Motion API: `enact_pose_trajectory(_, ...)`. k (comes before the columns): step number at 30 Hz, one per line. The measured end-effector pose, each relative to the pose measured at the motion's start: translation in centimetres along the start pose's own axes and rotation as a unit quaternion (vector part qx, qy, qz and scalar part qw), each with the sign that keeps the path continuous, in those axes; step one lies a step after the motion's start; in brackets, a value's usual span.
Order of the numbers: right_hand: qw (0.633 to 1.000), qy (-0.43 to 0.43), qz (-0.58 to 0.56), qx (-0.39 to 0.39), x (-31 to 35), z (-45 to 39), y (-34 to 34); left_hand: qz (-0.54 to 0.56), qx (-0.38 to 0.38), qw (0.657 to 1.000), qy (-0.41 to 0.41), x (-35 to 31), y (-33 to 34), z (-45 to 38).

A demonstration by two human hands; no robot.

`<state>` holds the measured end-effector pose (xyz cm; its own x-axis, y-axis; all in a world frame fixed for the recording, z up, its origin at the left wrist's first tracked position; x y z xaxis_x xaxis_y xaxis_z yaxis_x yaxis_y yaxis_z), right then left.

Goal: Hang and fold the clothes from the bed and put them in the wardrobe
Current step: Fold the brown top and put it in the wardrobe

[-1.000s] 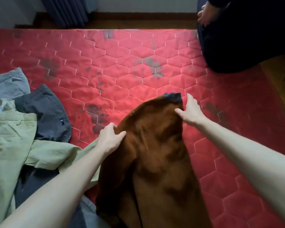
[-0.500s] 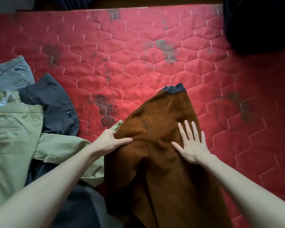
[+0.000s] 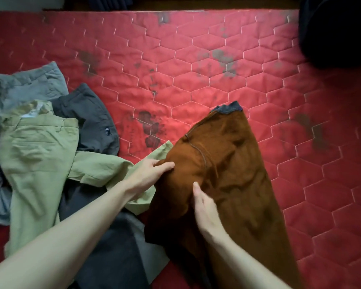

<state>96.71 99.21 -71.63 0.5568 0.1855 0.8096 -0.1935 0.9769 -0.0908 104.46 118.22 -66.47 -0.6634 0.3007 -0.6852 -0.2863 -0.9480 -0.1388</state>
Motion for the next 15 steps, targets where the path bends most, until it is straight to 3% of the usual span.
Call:
enact_pose_trajectory(2, 0.974, 0.083, -0.188, 0.1, -0.6, 1.4, 2.5, -0.009, -0.007, 1.0, 0.01, 0.7, 0.3, 0.3)
enact_pose_trajectory(4, 0.942, 0.121, -0.298, 0.095, -0.7, 1.9, 3.3, -0.022, -0.002, 0.999, 0.024, 1.4, 0.4, 0.6)
enact_pose_trajectory(7, 0.915, 0.151, -0.37, 0.047, -0.8, 2.2, 3.4, -0.023, -0.012, 0.999, 0.028, 2.0, -0.1, 0.8)
enact_pose_trajectory(11, 0.871, 0.21, -0.431, 0.104, -0.7, 2.9, 3.2, -0.097, 0.011, 0.995, -0.004, 2.2, 0.0, 1.3)
enact_pose_trajectory(15, 0.953, 0.149, -0.241, 0.109, -0.6, 3.0, 3.2, -0.144, 0.069, 0.986, -0.054, 2.3, -0.6, 2.2)
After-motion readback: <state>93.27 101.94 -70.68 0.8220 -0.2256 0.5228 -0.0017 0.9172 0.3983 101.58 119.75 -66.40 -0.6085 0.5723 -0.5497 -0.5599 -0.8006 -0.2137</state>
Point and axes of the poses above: each hand's wrist, its own z-axis away from the middle knuckle, its own y-axis out of the palm, x = y × z, the point moved 1 cm from there along -z, towards the middle knuckle, and after that the axes turned 4 degrees about x, right-handed, at the moved point
